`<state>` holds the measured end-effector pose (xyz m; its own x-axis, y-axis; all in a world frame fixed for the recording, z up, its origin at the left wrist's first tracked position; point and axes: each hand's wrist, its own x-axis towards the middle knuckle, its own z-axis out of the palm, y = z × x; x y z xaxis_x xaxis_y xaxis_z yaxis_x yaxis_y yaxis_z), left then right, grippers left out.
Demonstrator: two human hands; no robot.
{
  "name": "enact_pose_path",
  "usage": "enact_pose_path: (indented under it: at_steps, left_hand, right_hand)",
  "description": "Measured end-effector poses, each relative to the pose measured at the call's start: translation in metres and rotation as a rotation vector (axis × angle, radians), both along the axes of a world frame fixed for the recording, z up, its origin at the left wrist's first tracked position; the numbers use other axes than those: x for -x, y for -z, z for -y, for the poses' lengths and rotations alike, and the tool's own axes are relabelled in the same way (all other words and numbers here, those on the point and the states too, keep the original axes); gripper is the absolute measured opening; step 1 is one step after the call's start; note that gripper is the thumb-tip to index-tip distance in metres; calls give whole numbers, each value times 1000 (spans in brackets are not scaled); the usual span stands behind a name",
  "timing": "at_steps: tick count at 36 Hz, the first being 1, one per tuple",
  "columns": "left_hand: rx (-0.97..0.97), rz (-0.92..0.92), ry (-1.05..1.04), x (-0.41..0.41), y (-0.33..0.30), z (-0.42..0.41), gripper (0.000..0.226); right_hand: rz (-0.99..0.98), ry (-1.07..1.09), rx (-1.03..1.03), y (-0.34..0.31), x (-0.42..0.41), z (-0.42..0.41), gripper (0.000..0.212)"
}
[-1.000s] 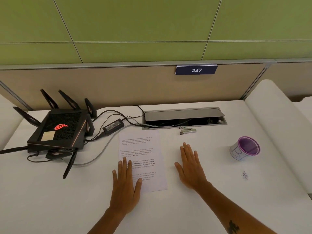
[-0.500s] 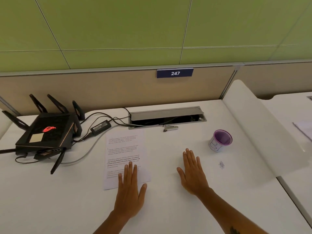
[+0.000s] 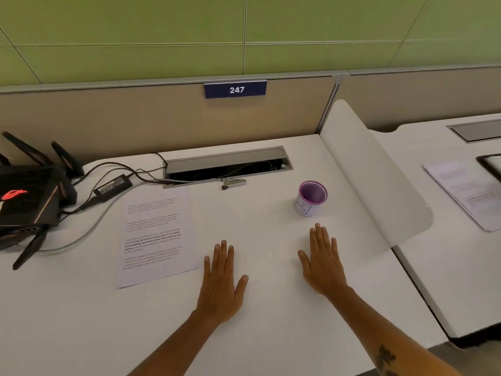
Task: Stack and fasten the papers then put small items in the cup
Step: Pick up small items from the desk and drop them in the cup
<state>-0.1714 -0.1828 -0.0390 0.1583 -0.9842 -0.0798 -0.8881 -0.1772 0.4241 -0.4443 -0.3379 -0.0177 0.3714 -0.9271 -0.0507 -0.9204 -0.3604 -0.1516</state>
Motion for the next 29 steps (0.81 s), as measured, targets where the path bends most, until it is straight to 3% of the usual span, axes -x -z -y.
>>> enact_pose_path:
  at_steps: [15,29]
  left_hand:
    - [-14,158,-1,37,19,26,84]
    - [8,139,-22,37,16,29,80]
  right_hand:
    - [-105,154,-12,11,47,33,87]
    - [-107,-21,-69,20,30,56,79]
